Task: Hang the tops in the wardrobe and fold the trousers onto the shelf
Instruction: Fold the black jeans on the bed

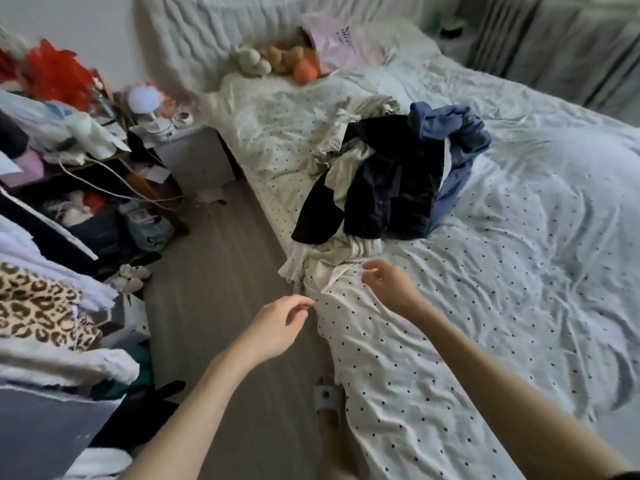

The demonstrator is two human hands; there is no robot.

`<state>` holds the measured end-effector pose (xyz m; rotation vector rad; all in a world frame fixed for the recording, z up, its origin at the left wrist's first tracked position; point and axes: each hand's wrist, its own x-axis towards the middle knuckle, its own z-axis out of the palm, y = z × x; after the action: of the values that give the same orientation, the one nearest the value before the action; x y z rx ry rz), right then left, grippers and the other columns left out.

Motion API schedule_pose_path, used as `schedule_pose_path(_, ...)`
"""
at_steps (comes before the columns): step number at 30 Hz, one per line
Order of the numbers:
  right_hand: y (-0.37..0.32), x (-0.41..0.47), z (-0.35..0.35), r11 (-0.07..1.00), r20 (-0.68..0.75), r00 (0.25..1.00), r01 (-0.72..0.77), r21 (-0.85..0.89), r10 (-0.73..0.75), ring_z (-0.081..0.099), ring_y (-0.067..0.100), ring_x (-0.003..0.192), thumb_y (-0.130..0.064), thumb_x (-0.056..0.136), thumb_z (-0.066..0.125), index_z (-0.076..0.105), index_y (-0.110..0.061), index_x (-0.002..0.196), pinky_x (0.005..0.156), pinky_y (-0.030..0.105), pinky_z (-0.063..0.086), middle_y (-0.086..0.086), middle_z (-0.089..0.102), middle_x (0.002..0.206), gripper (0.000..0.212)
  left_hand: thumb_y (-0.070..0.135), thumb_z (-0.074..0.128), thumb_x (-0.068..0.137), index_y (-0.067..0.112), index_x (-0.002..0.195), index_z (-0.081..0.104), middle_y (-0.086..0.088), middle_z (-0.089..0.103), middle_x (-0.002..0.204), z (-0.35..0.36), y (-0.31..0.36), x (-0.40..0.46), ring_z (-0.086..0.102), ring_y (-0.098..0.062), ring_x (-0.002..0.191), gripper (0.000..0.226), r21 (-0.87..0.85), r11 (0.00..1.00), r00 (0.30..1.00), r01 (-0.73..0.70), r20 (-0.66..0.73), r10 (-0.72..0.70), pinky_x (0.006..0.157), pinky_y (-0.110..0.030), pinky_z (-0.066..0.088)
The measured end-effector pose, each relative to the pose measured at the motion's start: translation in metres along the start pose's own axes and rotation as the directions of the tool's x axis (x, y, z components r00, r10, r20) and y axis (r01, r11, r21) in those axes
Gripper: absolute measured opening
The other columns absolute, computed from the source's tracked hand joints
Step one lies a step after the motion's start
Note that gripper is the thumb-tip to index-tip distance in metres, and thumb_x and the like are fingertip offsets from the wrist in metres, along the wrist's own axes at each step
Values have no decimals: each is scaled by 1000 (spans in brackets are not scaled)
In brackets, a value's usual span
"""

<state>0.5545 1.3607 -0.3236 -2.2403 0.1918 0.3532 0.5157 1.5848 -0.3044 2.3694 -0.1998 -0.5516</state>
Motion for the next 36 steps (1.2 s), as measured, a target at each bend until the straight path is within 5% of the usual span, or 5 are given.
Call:
schedule_pose_path(7, 4, 152, -37, 990, -171, 980, -77, 116, 97, 52, 2, 70, -29, 97, 47, 51, -17, 130, 54, 14, 37, 1, 65, 106, 36, 21, 43, 98, 26, 122, 57, 10, 57, 121, -52, 9, 172, 50, -3, 107, 28, 68, 997, 999, -30, 38, 27, 85, -16, 35)
schedule_pose_path(18, 33, 263, -106, 953, -272, 914, -277, 119, 300, 49, 23, 123, -33, 94, 55, 37, -14, 142, 90, 28, 39, 9, 49, 137, 54, 21, 48, 97, 26, 144, 31, 3, 18, 154, -55, 47, 360, 13, -16, 143, 50, 236, 951, 968, -198, 202, 151, 114, -36, 20)
schedule_pose_path(28, 22, 389, -164, 875, -544, 756, -477, -78, 364, 20, 25, 143, -48, 86, 60, 10, -27, 151, 110, 54, 21, 2, 14, 158, 85, 44, 66, 82, 30, 149, -12, -10, -6, 157, -59, 128, 579, 1, -30, 145, 103, 646, 608, 880, -462, 248, 405, 114, -48, 14)
schedule_pose_path(32, 16, 433, -167, 758, -516, 703, -636, -147, 490, 19, 26, 142, -49, 90, 54, 27, -33, 146, 110, 59, 13, 5, 15, 157, 65, 32, 55, 90, 24, 141, 34, -5, 55, 123, -63, 136, 633, 53, -24, 113, 55, 692, 461, 791, -556, 268, 550, 93, -35, 35)
schedule_pose_path(36, -6, 476, -201, 790, -701, 562, -613, 5, 440, 55, 28, 110, -28, 98, 42, 61, -19, 111, 109, 51, 20, 2, 60, 123, 25, 17, 57, 88, 20, 105, 66, -6, 70, 100, -103, 144, 680, 61, -29, 98, 19, 443, 733, 849, -516, 149, 508, 78, -33, 42)
